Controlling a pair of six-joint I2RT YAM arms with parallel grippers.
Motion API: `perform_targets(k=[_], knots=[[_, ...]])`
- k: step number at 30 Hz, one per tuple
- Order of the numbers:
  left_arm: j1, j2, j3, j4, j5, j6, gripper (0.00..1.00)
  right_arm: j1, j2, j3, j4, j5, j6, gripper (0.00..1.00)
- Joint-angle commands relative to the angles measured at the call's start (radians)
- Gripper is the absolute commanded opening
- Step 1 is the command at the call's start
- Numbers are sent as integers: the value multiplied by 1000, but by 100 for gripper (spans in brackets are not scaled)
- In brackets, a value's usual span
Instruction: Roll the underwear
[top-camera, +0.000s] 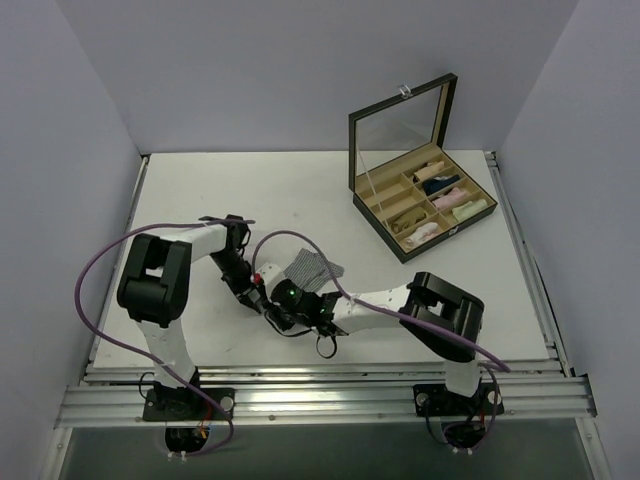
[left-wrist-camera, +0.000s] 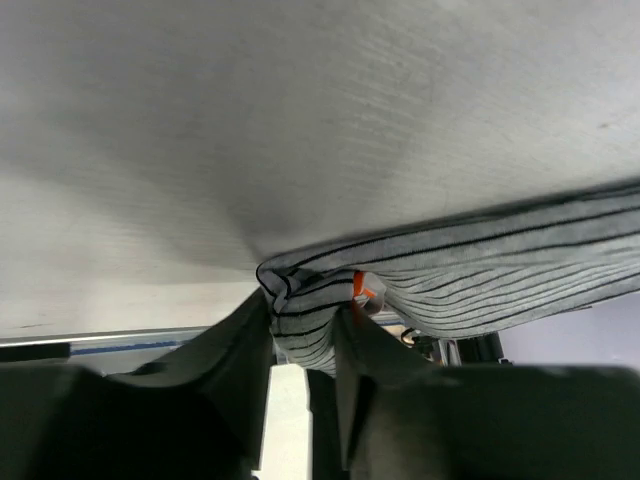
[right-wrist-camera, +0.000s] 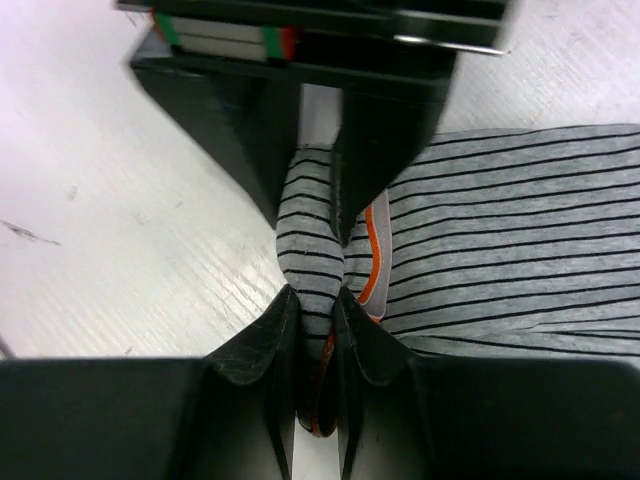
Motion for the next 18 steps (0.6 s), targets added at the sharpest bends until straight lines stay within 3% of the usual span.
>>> perform_targets(k=[1,6,18], knots=[[42,-68,53,-49,-132,43,39,-92,4,-81,0,-236,116,0],[72,-149,87,-40,-166,75,52,-158,34,-121,53,-408,180,0],[32,-337,-112,185,-121,-21,58,-208,106,-110,122,-532,268,0]])
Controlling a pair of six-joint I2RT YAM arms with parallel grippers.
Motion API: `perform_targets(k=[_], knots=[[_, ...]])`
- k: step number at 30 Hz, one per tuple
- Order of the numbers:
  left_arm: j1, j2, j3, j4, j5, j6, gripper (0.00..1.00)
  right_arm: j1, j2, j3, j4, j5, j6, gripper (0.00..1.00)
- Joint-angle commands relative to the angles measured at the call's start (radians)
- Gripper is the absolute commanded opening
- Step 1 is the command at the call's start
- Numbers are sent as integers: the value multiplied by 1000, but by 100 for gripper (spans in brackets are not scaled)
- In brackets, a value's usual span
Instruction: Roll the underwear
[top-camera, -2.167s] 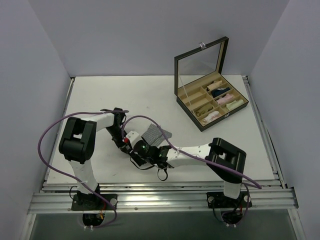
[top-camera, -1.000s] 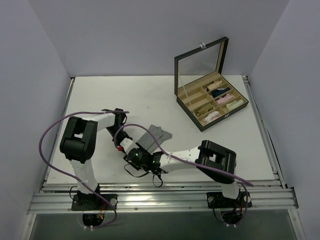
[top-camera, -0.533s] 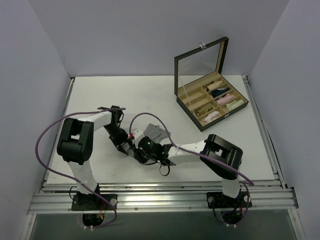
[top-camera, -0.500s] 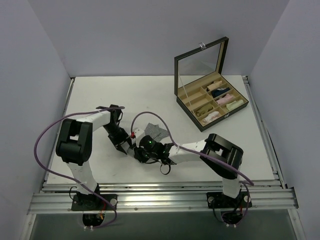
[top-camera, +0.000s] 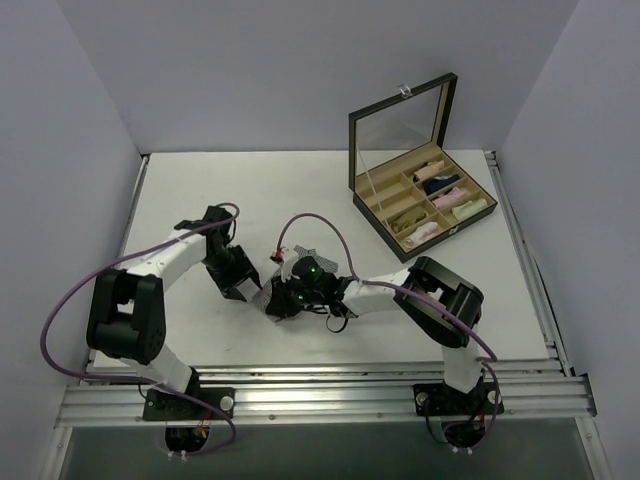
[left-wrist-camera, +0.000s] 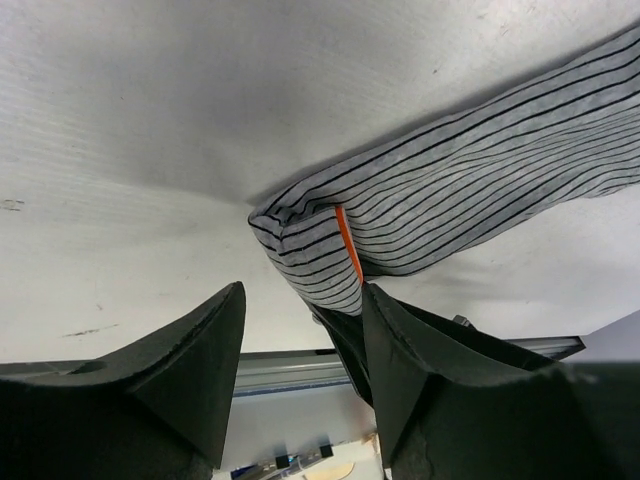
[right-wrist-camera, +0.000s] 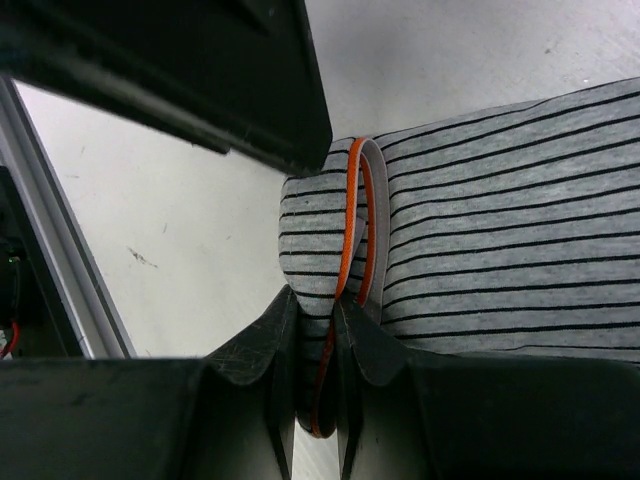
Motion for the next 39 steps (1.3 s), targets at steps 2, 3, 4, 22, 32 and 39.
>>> perform_targets(k=[2,3,4,22,32,39], knots=[[-26,-71,-67,146,25,-52,59,0,74,-28,-122,-43,25,0],[-31,-73,-76,153,30,-62,59,0,73,-27,-123,-42,23,0],[-37,-73,-89,153,27,-66,60,-1,71,-30,-125,-43,25,0],[-83,-70,-213,260,-97,-171,58,-14,77,-34,-85,-51,68,0],[-94,-4,-201,245,-114,-151,15,-23,36,-13,-143,-17,59,8],[-97,56,-81,55,-148,-45,2,-14,-133,33,-322,148,-41,38]])
